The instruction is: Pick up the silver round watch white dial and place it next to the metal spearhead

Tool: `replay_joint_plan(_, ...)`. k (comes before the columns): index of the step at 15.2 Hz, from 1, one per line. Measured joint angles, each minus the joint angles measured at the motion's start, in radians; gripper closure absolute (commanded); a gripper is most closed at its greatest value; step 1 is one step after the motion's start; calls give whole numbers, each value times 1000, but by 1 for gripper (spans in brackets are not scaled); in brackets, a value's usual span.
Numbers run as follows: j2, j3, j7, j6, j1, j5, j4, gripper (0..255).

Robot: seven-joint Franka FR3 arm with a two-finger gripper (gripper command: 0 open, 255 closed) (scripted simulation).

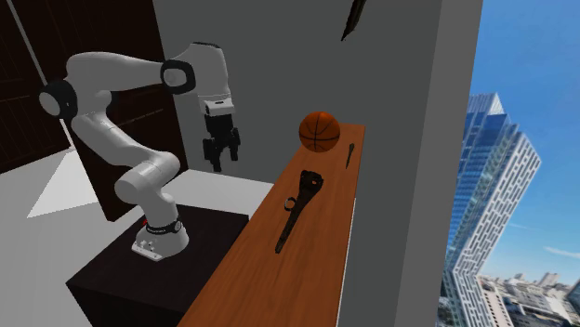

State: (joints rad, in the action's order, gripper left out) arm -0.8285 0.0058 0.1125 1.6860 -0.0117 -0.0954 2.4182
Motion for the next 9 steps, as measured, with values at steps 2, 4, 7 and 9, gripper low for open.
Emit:
replay_joint_plan(2,15,-2,2,13,2,6,3,0)
replay_joint_plan(4,57,0,13,46,10,28,8,0)
replay_joint_plan(7,145,-3,25,111,25,68,9,0)
replay_joint_plan(9,208,-1,35,159,37,98,10,0)
